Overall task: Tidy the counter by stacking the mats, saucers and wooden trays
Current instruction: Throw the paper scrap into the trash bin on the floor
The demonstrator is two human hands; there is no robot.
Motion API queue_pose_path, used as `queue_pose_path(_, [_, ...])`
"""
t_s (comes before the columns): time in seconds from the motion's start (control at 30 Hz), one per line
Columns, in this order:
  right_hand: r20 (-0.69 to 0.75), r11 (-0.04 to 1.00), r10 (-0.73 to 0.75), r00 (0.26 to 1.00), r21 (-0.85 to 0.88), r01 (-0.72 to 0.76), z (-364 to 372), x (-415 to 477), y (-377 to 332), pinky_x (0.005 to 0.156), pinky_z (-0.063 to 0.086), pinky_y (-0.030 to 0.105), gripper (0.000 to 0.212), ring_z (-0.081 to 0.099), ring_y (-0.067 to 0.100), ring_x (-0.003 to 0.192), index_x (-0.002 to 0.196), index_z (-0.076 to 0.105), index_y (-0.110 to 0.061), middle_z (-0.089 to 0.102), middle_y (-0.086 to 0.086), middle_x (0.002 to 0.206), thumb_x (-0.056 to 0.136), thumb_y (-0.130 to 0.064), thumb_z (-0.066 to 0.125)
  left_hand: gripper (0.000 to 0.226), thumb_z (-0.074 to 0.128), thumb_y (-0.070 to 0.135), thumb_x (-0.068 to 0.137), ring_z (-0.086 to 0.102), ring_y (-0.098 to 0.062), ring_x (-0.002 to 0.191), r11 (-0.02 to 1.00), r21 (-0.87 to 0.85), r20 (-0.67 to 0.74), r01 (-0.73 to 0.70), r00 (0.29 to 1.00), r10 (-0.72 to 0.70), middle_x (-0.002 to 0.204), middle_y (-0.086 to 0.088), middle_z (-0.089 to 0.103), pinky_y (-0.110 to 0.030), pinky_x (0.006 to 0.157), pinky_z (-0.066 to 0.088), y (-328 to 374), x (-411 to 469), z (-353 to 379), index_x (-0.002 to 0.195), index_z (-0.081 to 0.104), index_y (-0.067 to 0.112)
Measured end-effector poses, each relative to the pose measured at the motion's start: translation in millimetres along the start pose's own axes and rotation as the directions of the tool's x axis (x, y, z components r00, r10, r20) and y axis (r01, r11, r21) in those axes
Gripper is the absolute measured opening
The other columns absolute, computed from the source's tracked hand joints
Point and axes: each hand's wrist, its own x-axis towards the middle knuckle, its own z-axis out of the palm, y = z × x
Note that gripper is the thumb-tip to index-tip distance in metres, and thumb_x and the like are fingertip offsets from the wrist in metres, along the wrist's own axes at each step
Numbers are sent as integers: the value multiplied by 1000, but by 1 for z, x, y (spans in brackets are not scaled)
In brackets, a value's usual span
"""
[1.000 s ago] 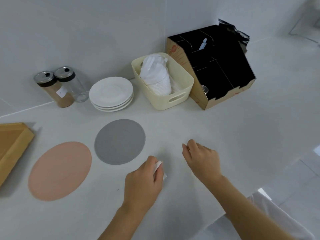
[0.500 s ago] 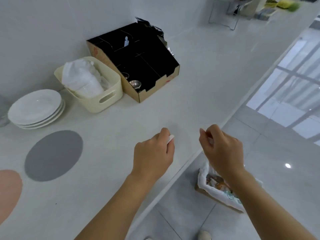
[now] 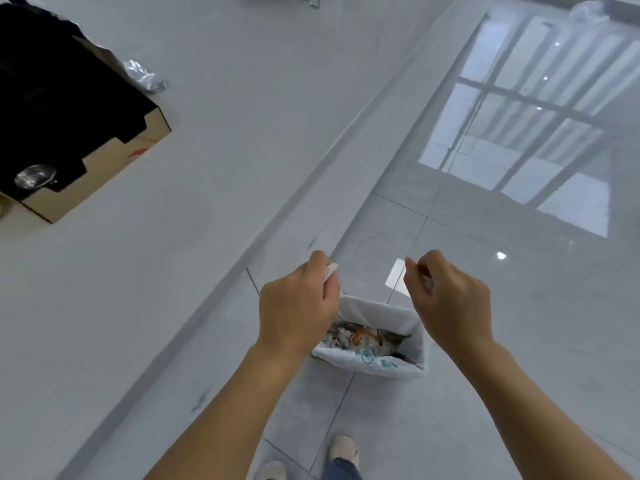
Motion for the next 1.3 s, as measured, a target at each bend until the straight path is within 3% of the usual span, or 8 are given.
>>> queue_pose_path(0.3, [43, 984, 149, 988, -103, -144, 7, -27, 73, 41, 9, 9, 32, 18, 14, 35, 57, 45, -7, 31, -5, 41, 85, -23, 47, 16, 65, 17, 82, 33, -9, 36, 999, -42, 182, -18, 983, 25, 51, 11, 38, -6, 39, 11, 19, 18, 64, 73, 55, 10])
queue_pose_path(0.47, [135, 968, 222, 966, -149, -201, 52, -46, 105, 41, 4, 9, 33, 16, 13, 36, 56, 45, -9, 25, -10, 48, 85, -26, 45, 16, 59, 21, 89, 41, -17, 43, 997, -44, 256, 60, 965, -47, 55, 4, 47, -13, 40, 20, -4, 19, 123, 80, 56, 8])
queue_pose_path(0.67, [263, 951, 287, 921, -197, -240, 179, -115, 163, 41, 0, 7, 35, 18, 9, 34, 56, 47, -11, 39, -6, 38, 85, -29, 41, 22, 45, 29, 95, 62, -33, 66, 994, 58, 447, 89, 888, -105, 75, -9, 67, -32, 55, 45, -67, -5, 264, 96, 57, 10])
queue_pose_path(0.83, [286, 934, 329, 900, -238, -266, 320, -193, 220, 25, 21, 18, 36, 22, 9, 31, 55, 46, -13, 41, -6, 36, 86, -30, 41, 26, 37, 34, 97, 60, -27, 75, 993, 91, 488, 80, 865, -114, 84, -4, 66, -30, 59, 38, -121, -43, 407, 101, 54, 15])
queue_pose_path(0.97, [286, 917, 347, 893, -301, -260, 399, -237, 254, 37, 3, 14, 36, 18, 12, 32, 55, 44, -13, 41, -3, 35, 87, -29, 40, 24, 40, 33, 96, 47, -17, 61, 994, 87, 474, 67, 875, -100, 73, 3, 58, -26, 56, 33, -154, -65, 489, 95, 56, 14])
queue_pose_path(1.07, [275, 920, 317, 908, -323, -223, 424, -253, 266, 37, 17, 19, 39, 29, 15, 33, 56, 48, -12, 47, -1, 40, 88, -32, 40, 27, 44, 37, 94, 60, -20, 71, 995, 65, 494, 76, 864, -99, 83, -2, 67, -27, 57, 37, -166, -74, 518, 98, 58, 14])
queue_pose_path(1.17, [346, 896, 380, 858, -368, -248, 414, -255, 265, 65, 45, 33, 52, 64, 22, 67, 89, 66, -11, 69, 4, 76, 90, -50, 33, 60, 38, 60, 86, 55, -19, 113, 994, 89, 542, 65, 834, -104, 122, 1, 60, -34, 91, 45, -164, -75, 515, 129, 49, 20])
queue_pose_path(1.3, [393, 886, 421, 817, -370, -278, 361, -233, 247, 108, 19, 40, 70, 43, 25, 129, 138, 40, -17, 50, 10, 137, 87, -63, 24, 83, 14, 75, 76, 19, -16, 143, 993, 116, 568, -14, 821, -55, 153, 1, 26, -40, 117, 21, -148, -69, 465, 146, 18, 31])
